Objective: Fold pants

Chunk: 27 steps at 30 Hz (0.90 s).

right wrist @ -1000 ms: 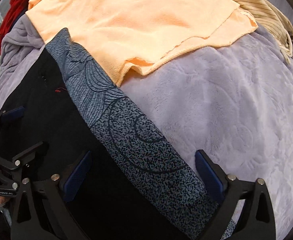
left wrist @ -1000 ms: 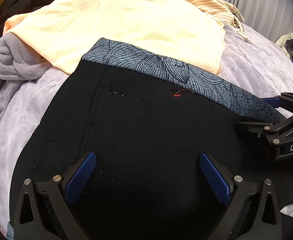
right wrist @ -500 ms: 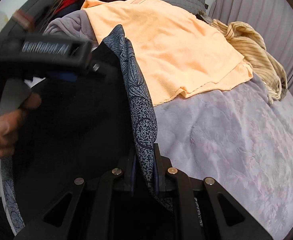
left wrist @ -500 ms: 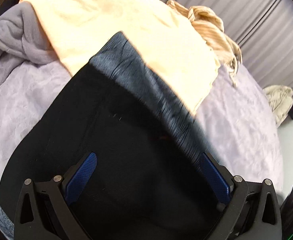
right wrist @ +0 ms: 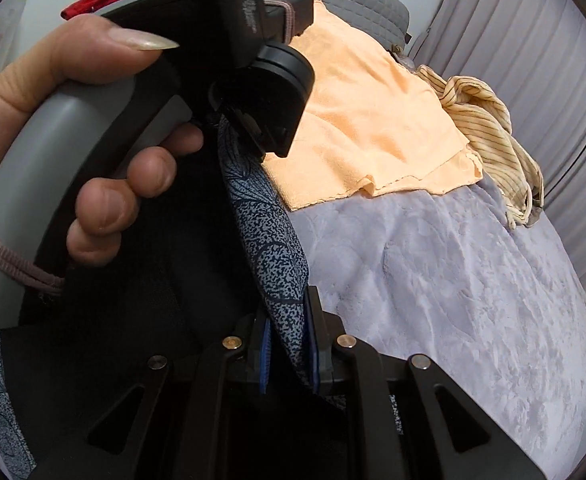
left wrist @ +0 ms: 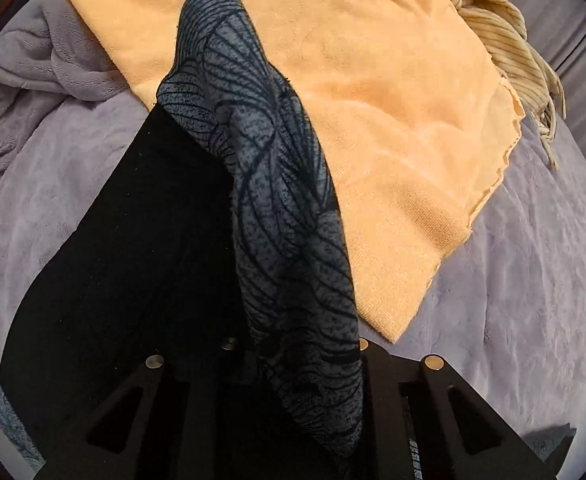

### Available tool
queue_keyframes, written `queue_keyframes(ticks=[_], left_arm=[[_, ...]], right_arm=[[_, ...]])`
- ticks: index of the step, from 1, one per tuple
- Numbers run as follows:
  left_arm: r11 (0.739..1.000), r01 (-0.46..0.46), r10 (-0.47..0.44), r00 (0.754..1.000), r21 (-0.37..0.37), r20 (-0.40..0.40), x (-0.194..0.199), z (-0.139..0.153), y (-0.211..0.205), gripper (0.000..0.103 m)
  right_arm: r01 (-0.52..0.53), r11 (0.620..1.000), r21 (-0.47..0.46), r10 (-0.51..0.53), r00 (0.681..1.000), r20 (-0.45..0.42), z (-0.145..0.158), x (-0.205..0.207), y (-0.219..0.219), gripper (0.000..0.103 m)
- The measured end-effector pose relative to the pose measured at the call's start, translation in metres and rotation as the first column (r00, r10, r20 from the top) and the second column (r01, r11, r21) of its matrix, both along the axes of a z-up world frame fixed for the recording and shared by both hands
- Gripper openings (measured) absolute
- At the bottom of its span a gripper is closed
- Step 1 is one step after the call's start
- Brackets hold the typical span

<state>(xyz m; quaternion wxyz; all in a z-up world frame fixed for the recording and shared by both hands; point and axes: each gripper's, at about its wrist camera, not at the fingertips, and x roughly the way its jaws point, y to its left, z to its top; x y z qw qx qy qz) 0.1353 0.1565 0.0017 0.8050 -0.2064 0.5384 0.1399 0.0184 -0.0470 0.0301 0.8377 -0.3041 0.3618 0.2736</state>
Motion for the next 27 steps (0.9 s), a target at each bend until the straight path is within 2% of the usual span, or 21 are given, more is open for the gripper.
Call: queue_keyframes(ticks=[2, 4, 6, 8, 9, 12, 14, 19, 22, 24, 27], left_arm=[[1.000, 0.011, -0.011, 1.000, 0.006, 0.013, -0.006, 0.000, -0.001, 0.019], [1.000, 0.021, -0.021, 1.000, 0.011, 0.016, -0.003, 0.007, 0.000, 0.019], [1.000, 0.025, -0.025, 1.000, 0.015, 0.019, -0.003, 0.008, 0.000, 0.018], [0.999, 0.026, -0.027, 0.999, 0.019, 0.019, -0.005, 0.008, -0.002, 0.018], [0.999, 0.027, -0.027, 0.999, 0.017, 0.019, -0.009, 0.009, -0.001, 0.018], [0.999, 0.037, -0.037, 0.999, 0.011, 0.022, -0.010, 0.013, -0.008, 0.018], [0.999, 0.047, -0.047, 0.998, 0.007, 0.045, -0.019, 0.022, -0.007, 0.018], [0.996, 0.084, -0.082, 0.986, -0.004, 0.145, -0.055, 0.062, 0.001, 0.018], [0.996, 0.092, -0.086, 0.975, -0.019, 0.204, -0.093, 0.081, 0.012, 0.018], [0.995, 0.094, -0.085, 0.969, -0.027, 0.230, -0.125, 0.085, 0.021, 0.018], [0.997, 0.079, -0.072, 0.970, -0.022, 0.232, -0.162, 0.076, 0.032, 0.018]], right_arm=[[0.018, 1.000, 0.012, -0.018, 1.000, -0.015, 0.004, 0.007, -0.004, 0.038], [0.040, 0.999, 0.037, -0.039, 0.999, -0.029, 0.009, 0.016, -0.011, 0.074], [0.054, 0.998, 0.039, -0.052, 0.998, -0.037, 0.010, 0.026, -0.019, 0.082], [0.079, 0.997, 0.008, -0.078, 0.994, -0.081, -0.001, 0.040, -0.024, 0.082], [0.094, 0.996, -0.004, -0.094, 0.989, -0.111, -0.008, 0.046, -0.025, 0.082], [0.130, 0.989, 0.067, -0.107, 0.955, -0.276, -0.015, 0.064, -0.037, 0.033], [0.143, 0.982, 0.121, -0.107, 0.959, -0.262, 0.000, 0.055, -0.041, 0.024], [0.102, 0.985, 0.139, -0.086, 0.989, -0.120, 0.044, -0.003, -0.035, 0.018], [0.065, 0.989, 0.129, -0.061, 0.998, -0.031, 0.066, -0.039, -0.025, 0.018], [0.036, 0.993, 0.111, -0.038, 0.999, 0.014, 0.071, -0.069, -0.015, 0.018], [-0.003, 0.997, 0.081, -0.001, 0.999, 0.043, 0.060, -0.113, -0.005, 0.018]])
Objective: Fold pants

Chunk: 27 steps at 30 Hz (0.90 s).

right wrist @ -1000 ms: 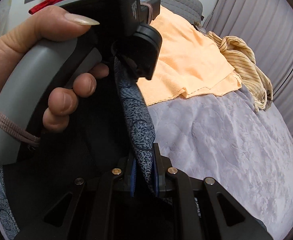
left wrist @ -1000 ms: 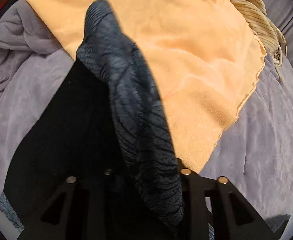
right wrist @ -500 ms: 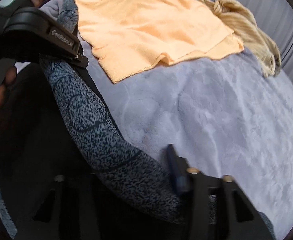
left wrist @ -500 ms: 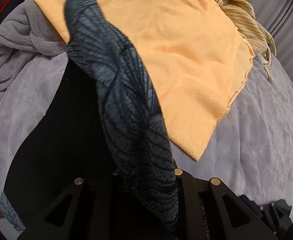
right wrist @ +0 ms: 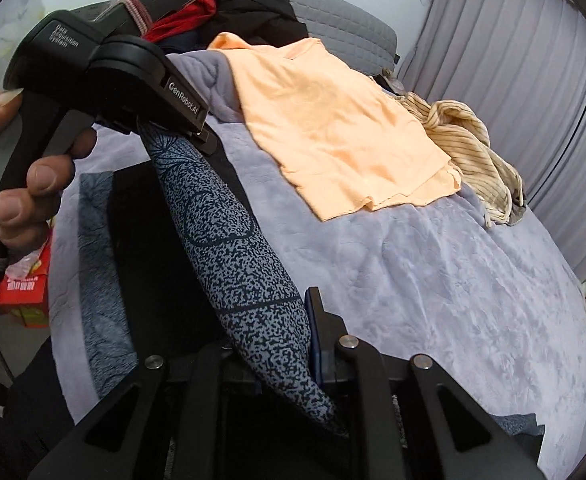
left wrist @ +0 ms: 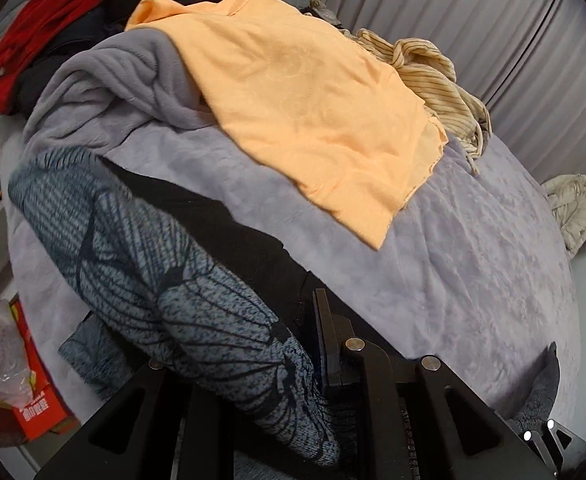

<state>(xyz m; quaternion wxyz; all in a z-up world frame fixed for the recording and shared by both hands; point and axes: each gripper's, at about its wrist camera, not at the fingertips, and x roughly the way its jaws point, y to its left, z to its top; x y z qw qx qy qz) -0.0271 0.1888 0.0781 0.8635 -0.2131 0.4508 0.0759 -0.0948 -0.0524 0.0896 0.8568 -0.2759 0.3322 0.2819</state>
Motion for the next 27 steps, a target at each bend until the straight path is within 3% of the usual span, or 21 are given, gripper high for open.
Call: queue_keyframes(ticks=[4, 8, 11, 14, 17, 21, 22, 24, 27], left_arm=[[0.998, -0.020, 0.019, 1.000, -0.066, -0.017, -0.050, -0.037, 0.022, 0.018], [0.989, -0.020, 0.017, 1.000, -0.144, -0.021, -0.052, -0.084, 0.021, 0.019], [0.977, 0.008, 0.004, 0.999, -0.211, 0.052, -0.066, -0.087, 0.027, 0.019], [0.970, 0.054, -0.036, 0.996, -0.236, 0.077, -0.077, -0.083, 0.033, 0.019], [0.979, 0.082, -0.067, 0.994, -0.187, 0.085, -0.095, -0.075, 0.037, 0.019], [0.991, 0.096, -0.088, 0.993, -0.098, 0.084, -0.114, -0.062, 0.037, 0.019], [0.992, 0.101, -0.095, 0.992, -0.074, 0.084, -0.115, -0.059, 0.034, 0.019], [0.990, 0.131, -0.125, 0.987, -0.055, 0.102, -0.116, -0.050, 0.028, 0.019], [0.971, 0.223, -0.205, 0.961, -0.082, 0.184, -0.119, -0.036, 0.021, 0.019]], right_arm=[[-0.007, 0.997, -0.079, 0.008, 1.000, 0.013, -0.038, -0.042, 0.016, 0.018], [-0.011, 0.988, -0.153, 0.007, 1.000, -0.021, -0.081, -0.063, 0.026, 0.018], [0.001, 0.973, -0.229, 0.019, 0.996, 0.085, -0.098, -0.079, 0.034, 0.021], [0.016, 0.967, -0.254, 0.017, 0.992, 0.125, -0.099, -0.080, 0.035, 0.022], [0.021, 0.969, -0.246, 0.005, 0.994, 0.105, -0.096, -0.076, 0.032, 0.026], [0.006, 0.979, -0.202, 0.007, 0.998, 0.062, -0.079, -0.078, 0.028, 0.057], [-0.018, 0.987, -0.159, 0.022, 0.999, 0.023, -0.070, -0.079, 0.025, 0.068], [-0.057, 0.995, -0.079, 0.056, 0.998, -0.026, -0.053, -0.080, 0.018, 0.076], [-0.037, 0.997, 0.066, 0.041, 0.998, -0.057, -0.026, -0.074, 0.004, 0.078]])
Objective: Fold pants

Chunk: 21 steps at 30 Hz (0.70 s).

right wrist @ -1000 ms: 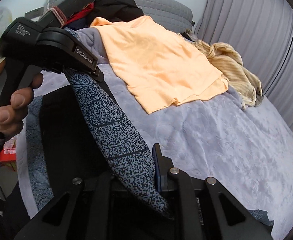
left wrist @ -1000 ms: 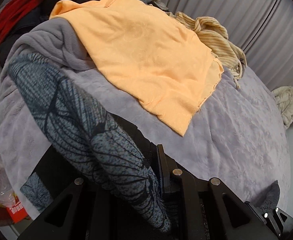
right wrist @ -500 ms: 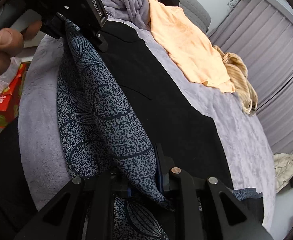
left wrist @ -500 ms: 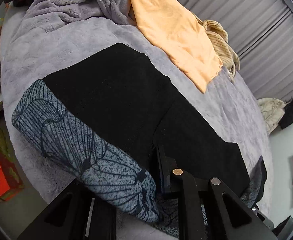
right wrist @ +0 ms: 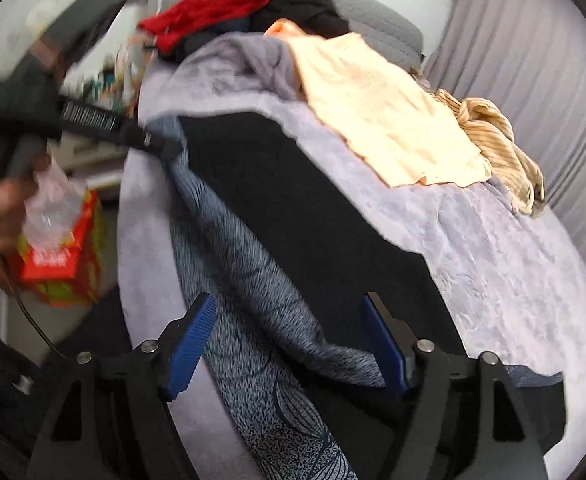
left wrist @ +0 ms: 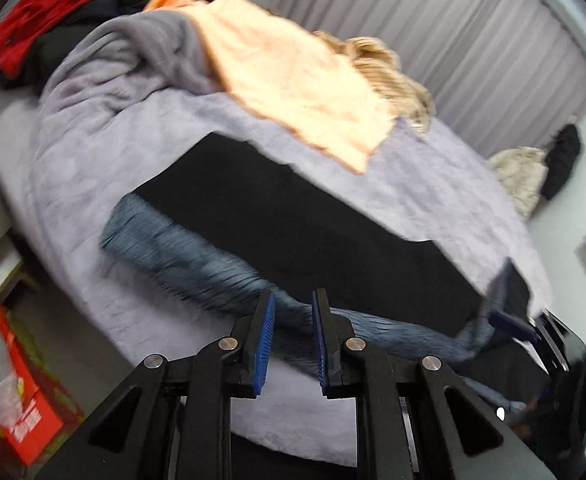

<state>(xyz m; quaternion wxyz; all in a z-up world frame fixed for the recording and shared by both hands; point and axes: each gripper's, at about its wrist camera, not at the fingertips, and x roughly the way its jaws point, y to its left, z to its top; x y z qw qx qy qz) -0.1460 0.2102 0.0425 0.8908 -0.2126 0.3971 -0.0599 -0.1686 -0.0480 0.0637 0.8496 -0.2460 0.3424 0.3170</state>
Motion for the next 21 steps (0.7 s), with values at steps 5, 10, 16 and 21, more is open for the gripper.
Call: queue_keyframes(ticks=[5, 10, 16, 21], left_arm=[[0.998, 0.031, -0.029, 0.999, -0.046, 0.038, 0.008, 0.009, -0.016, 0.019], [0.999, 0.027, -0.020, 0.988, 0.044, -0.156, 0.048, -0.026, -0.047, 0.019], [0.981, 0.091, -0.061, 0.984, 0.174, -0.169, 0.057, -0.030, -0.085, 0.019], [0.974, 0.187, -0.162, 0.970, 0.126, -0.183, 0.067, -0.027, -0.129, 0.019]], right_arm=[[0.210, 0.973, 0.094, -0.201, 0.975, -0.098, -0.010, 0.052, -0.011, 0.078], [0.305, 0.952, -0.002, -0.296, 0.922, -0.248, -0.056, 0.072, -0.029, 0.078], [0.455, 0.887, 0.084, -0.442, 0.886, -0.139, -0.018, 0.073, -0.090, 0.081], [0.823, 0.567, -0.043, -0.819, 0.558, -0.132, -0.023, 0.160, -0.178, 0.090]])
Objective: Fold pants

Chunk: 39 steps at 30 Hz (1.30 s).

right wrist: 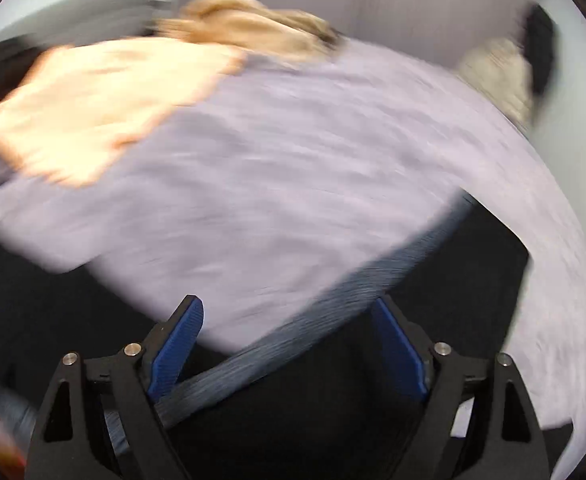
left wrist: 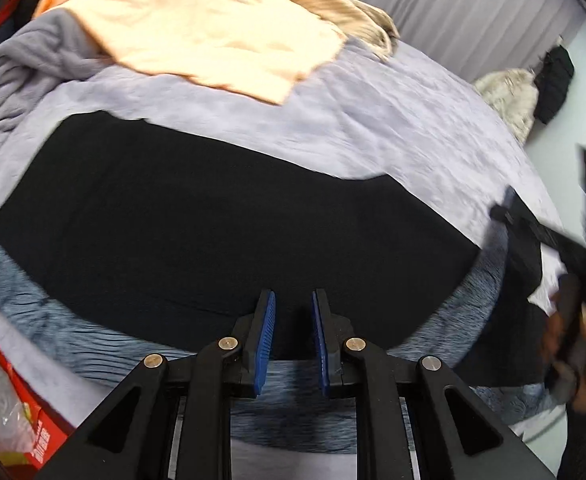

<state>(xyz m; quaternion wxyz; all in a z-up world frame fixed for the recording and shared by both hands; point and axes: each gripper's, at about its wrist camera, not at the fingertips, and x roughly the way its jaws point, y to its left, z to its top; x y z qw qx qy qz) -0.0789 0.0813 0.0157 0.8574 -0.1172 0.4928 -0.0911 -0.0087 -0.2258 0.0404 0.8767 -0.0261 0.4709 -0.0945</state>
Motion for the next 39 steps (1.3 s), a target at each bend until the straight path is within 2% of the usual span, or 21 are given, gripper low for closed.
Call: queue_keyframes(ticks=[2, 3, 4, 6, 8, 9, 10, 13, 17, 19, 21, 23, 24, 26, 28, 29, 30, 34, 37, 39], left_arm=[[0.999, 0.037, -0.036, 0.999, 0.005, -0.012, 0.002, -0.003, -0.020, 0.019], [0.998, 0.055, -0.055, 0.998, 0.003, -0.024, 0.003, -0.006, -0.029, 0.019], [0.998, 0.066, -0.066, 0.997, 0.005, -0.032, 0.003, -0.008, -0.035, 0.019], [0.996, 0.087, -0.086, 0.996, 0.029, -0.028, -0.002, -0.009, -0.048, 0.019], [0.993, 0.107, -0.106, 0.994, 0.053, -0.022, -0.005, -0.007, -0.056, 0.019], [0.992, 0.116, -0.115, 0.993, 0.058, -0.024, -0.006, -0.006, -0.059, 0.019], [0.991, 0.124, -0.123, 0.992, 0.058, -0.027, -0.006, -0.005, -0.061, 0.019], [0.987, 0.151, -0.149, 0.988, 0.050, -0.034, -0.006, -0.001, -0.069, 0.019], [0.974, 0.227, -0.226, 0.973, 0.015, -0.045, -0.007, 0.003, -0.094, 0.019], [0.954, 0.300, -0.300, 0.953, 0.000, -0.052, -0.011, 0.004, -0.118, 0.019], [0.929, 0.369, -0.368, 0.928, 0.005, -0.052, -0.017, 0.002, -0.145, 0.019], [0.908, 0.416, -0.414, 0.909, 0.047, -0.045, -0.022, -0.001, -0.172, 0.019], [0.899, 0.432, -0.430, 0.902, 0.078, -0.035, -0.025, -0.001, -0.183, 0.019], [0.879, 0.462, -0.463, 0.886, 0.122, -0.020, -0.031, -0.001, -0.200, 0.019], [0.868, 0.470, -0.474, 0.881, 0.163, -0.016, -0.036, -0.002, -0.209, 0.019], [0.866, 0.470, -0.475, 0.880, 0.172, -0.015, -0.036, -0.003, -0.211, 0.019], [0.866, 0.470, -0.475, 0.880, 0.168, -0.014, -0.034, -0.004, -0.212, 0.026], [0.879, 0.464, -0.464, 0.885, 0.107, -0.030, -0.032, -0.004, -0.206, 0.027], [0.882, 0.457, -0.457, 0.889, 0.111, -0.030, -0.032, -0.005, -0.208, 0.027], [0.884, 0.449, -0.449, 0.893, 0.127, -0.032, -0.029, -0.008, -0.212, 0.027]], right_arm=[[0.150, 0.989, -0.015, -0.151, 0.979, -0.138, -0.021, 0.031, -0.025, 0.091], [0.192, 0.981, -0.019, -0.191, 0.954, -0.232, -0.037, 0.045, -0.036, 0.091], [0.180, 0.983, -0.025, -0.180, 0.940, -0.290, -0.051, 0.053, -0.040, 0.093], [0.135, 0.990, -0.038, -0.141, 0.950, -0.279, -0.058, 0.051, -0.040, 0.092], [0.141, 0.990, -0.017, -0.142, 0.968, -0.205, -0.048, 0.035, -0.044, 0.051], [0.132, 0.991, 0.025, -0.125, 0.975, -0.181, -0.041, 0.025, -0.047, 0.019], [0.119, 0.988, 0.102, -0.102, 0.981, -0.163, -0.033, 0.012, -0.054, 0.010], [0.109, 0.976, 0.186, -0.096, 0.992, -0.080, -0.013, -0.036, -0.072, 0.008], [0.092, 0.980, 0.175, -0.095, 0.995, 0.009, 0.010, -0.100, -0.082, 0.008], [0.091, 0.984, 0.152, -0.098, 0.994, 0.038, 0.014, -0.140, -0.086, 0.008], [0.091, 0.987, 0.133, -0.097, 0.995, 0.040, 0.010, -0.169, -0.086, 0.008], [0.094, 0.987, 0.132, -0.097, 0.995, 0.017, -0.003, -0.182, -0.087, 0.009], [0.085, 0.988, 0.130, -0.086, 0.996, 0.002, -0.011, -0.186, -0.088, 0.015], [0.085, 0.990, 0.115, -0.086, 0.996, 0.003, -0.017, -0.190, -0.094, 0.035], [0.112, 0.989, 0.099, -0.116, 0.993, 0.038, -0.013, -0.198, -0.108, 0.082], [0.129, 0.986, 0.104, -0.137, 0.988, 0.073, -0.008, -0.201, -0.117, 0.086], [0.138, 0.982, 0.128, -0.152, 0.982, 0.108, -0.005, -0.205, -0.128, 0.086], [0.223, 0.928, 0.298, -0.270, 0.955, 0.125, -0.011, -0.210, -0.188, 0.086], [0.302, 0.860, 0.411, -0.384, 0.914, 0.131, -0.015, -0.224, -0.232, 0.086], [0.316, 0.816, 0.483, -0.434, 0.888, 0.152, -0.019, -0.234, -0.256, 0.086]])
